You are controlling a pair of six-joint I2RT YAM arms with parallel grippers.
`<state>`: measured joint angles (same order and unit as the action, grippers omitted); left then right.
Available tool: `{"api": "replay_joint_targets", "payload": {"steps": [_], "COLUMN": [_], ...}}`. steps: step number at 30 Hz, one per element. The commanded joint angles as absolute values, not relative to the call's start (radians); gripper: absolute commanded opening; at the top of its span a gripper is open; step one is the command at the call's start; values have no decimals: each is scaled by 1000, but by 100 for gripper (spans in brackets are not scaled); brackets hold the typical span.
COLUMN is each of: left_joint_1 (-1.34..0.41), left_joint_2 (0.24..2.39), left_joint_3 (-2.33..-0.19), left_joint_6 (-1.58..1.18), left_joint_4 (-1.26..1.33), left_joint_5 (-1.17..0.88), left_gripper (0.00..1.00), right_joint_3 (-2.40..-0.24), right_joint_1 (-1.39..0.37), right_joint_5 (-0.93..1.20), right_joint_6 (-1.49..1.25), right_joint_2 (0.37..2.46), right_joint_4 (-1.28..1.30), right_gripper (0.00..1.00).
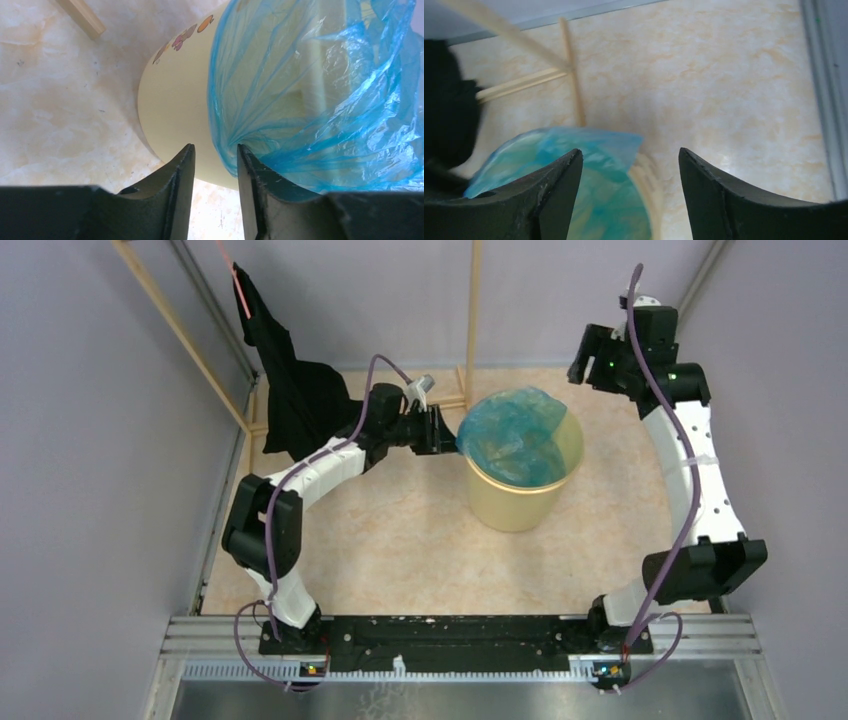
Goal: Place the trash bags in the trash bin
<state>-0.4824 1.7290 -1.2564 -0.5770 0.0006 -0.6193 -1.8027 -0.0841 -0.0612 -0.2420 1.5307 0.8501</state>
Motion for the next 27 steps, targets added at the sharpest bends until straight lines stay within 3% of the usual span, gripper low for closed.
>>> {"api": "replay_joint_targets", "payload": {"steps": [1, 4, 11, 15, 18, 19, 24, 27], "left_joint_1": [-483, -482, -484, -486, -486, -485, -486, -486], "left_joint_2": [1701, 1699, 1672, 1674, 1678, 1678, 1672, 1670], "left_joint_3": [-1229, -1197, -1173, -1160, -1147, -1147, -1151, -1156], "left_joint_6": [-591, -625, -638, -650, -657, -657, -641, -636], "left_joint_4": [48, 87, 87, 102, 118, 117, 103, 101], "left_joint_5": [-670, -689, -690, -696, -698, -696, -686, -684], "left_gripper": [40, 36, 34, 32, 29, 29, 29, 28], "right_joint_3": [-1788, -1680, -1538, -1478, -1474, -1469, -1405, -1315], "right_joint_1": [-217, -283, -328, -345, -346, -347, -351, -353], "right_joint_5": [121, 196, 322, 324, 341, 348, 448, 516], "right_joint_6": [-325, -363, -360, -362, -353, -350, -346, -364], "right_joint_2": [1441, 1425, 1447, 1424, 1400, 1379, 1218, 1104], "right_joint_4": [814, 703, 647, 611, 615, 614, 586, 565], "right_gripper": [74, 85, 86, 67, 33, 28, 8, 7]}}
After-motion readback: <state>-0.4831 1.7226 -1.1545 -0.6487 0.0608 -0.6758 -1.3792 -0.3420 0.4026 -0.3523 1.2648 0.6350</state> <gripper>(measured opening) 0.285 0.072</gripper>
